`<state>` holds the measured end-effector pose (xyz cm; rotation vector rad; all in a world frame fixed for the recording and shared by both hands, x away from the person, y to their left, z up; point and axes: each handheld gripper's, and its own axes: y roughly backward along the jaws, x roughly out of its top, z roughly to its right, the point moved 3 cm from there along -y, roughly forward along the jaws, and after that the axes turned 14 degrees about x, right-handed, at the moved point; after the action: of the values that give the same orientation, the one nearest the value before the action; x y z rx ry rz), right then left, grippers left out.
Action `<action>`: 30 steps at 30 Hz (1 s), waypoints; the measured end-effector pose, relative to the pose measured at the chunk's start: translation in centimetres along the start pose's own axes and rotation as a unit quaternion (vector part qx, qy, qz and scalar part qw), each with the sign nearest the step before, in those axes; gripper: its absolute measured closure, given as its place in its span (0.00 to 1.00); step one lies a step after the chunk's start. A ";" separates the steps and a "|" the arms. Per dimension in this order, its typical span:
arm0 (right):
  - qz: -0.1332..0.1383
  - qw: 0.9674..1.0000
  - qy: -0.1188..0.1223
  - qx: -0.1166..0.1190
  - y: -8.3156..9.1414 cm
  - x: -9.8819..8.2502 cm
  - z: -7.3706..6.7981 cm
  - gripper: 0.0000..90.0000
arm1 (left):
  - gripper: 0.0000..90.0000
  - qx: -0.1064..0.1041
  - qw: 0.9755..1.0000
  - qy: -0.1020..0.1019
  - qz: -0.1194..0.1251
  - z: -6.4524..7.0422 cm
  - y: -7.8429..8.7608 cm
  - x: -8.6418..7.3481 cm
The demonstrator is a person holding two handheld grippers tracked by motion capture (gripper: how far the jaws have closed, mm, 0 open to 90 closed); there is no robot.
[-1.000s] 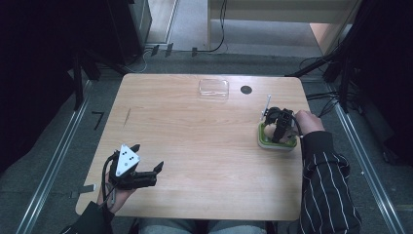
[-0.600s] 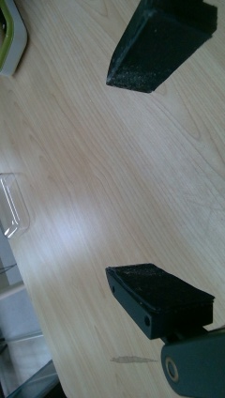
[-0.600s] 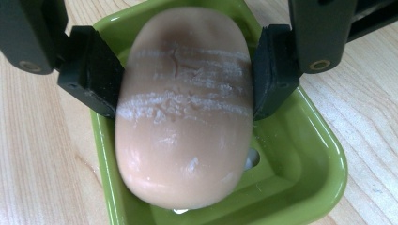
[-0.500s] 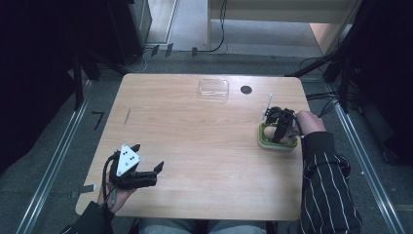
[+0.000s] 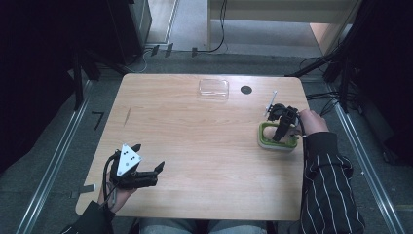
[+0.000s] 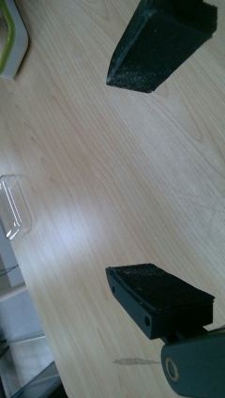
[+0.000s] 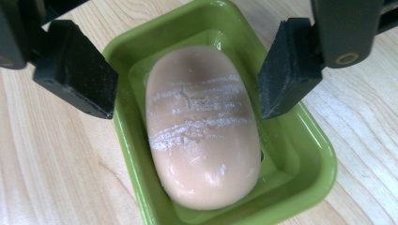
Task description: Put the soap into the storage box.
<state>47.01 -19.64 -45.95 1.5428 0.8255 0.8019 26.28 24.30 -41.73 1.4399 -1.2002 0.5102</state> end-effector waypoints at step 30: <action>0.031 0.999 -0.013 0.029 0.0 0.7 -6.4 0.00 | 0.10 -0.032 0.999 -0.019 0.015 1.7 -1.5 1.5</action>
<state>41.91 -15.77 -45.24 1.6325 0.7920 0.8074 27.67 21.95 -41.67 1.3848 -1.2582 0.4626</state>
